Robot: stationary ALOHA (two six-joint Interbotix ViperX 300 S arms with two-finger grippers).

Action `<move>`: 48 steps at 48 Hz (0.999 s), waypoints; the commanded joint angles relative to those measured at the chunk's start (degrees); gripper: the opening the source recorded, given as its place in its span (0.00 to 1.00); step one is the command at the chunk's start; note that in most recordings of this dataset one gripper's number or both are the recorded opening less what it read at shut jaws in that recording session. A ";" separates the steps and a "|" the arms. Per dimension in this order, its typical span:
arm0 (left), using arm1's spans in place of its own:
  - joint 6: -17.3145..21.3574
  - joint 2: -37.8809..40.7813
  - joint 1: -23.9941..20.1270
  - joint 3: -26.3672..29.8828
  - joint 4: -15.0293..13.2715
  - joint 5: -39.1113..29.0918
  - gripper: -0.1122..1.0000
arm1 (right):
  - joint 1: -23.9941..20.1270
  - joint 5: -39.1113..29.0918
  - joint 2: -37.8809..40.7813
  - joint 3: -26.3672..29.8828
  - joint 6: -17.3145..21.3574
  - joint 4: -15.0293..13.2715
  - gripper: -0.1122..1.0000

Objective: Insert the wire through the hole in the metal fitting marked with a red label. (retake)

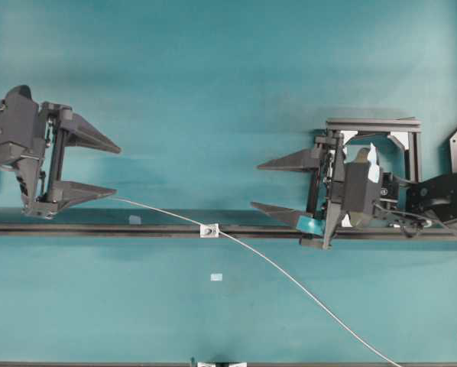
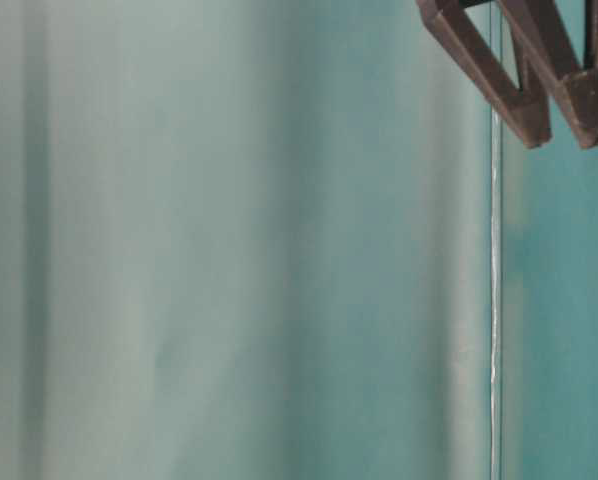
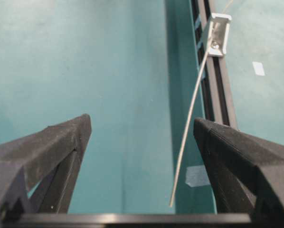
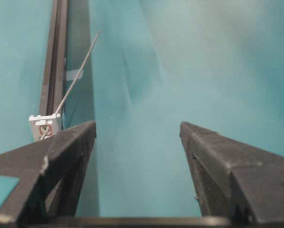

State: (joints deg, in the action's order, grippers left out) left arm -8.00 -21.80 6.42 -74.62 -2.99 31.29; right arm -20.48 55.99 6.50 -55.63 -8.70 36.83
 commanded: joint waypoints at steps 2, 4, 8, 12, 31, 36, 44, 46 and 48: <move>0.18 -0.53 -0.53 0.53 0.09 0.26 0.82 | 0.26 0.26 -1.49 0.35 0.00 -0.18 0.81; 0.18 -0.53 -0.53 0.62 0.09 0.26 0.82 | 0.26 0.35 -1.49 0.26 0.00 -0.18 0.81; 0.18 -0.53 -0.62 0.70 0.09 0.26 0.82 | 0.26 0.26 -1.49 0.26 0.00 -0.18 0.81; 0.18 -0.53 -0.62 0.79 0.09 0.26 0.82 | 0.26 0.26 -1.49 0.26 0.00 -0.18 0.81; 0.00 -0.44 -0.53 1.41 0.09 0.26 0.81 | 0.26 -2.02 -1.49 1.32 0.35 -0.18 0.81; 0.00 -0.53 -0.26 1.85 0.09 0.26 0.81 | 0.18 -3.43 -1.49 1.85 0.35 -0.18 0.81; 0.00 -0.26 0.62 2.11 0.09 0.35 0.81 | 0.26 -4.13 -1.49 2.11 0.35 -0.18 0.81; -0.09 -0.09 0.88 2.11 0.09 0.26 0.81 | 0.26 -4.13 -1.49 2.20 0.35 -0.18 0.81; -0.18 -0.09 1.14 2.02 0.09 0.26 0.81 | 0.26 -4.13 -1.49 2.11 0.35 -0.18 0.81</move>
State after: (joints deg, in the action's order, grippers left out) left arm -8.00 -21.71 6.94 -73.48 -2.99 31.29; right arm -20.30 51.68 6.50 -54.32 -8.53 36.83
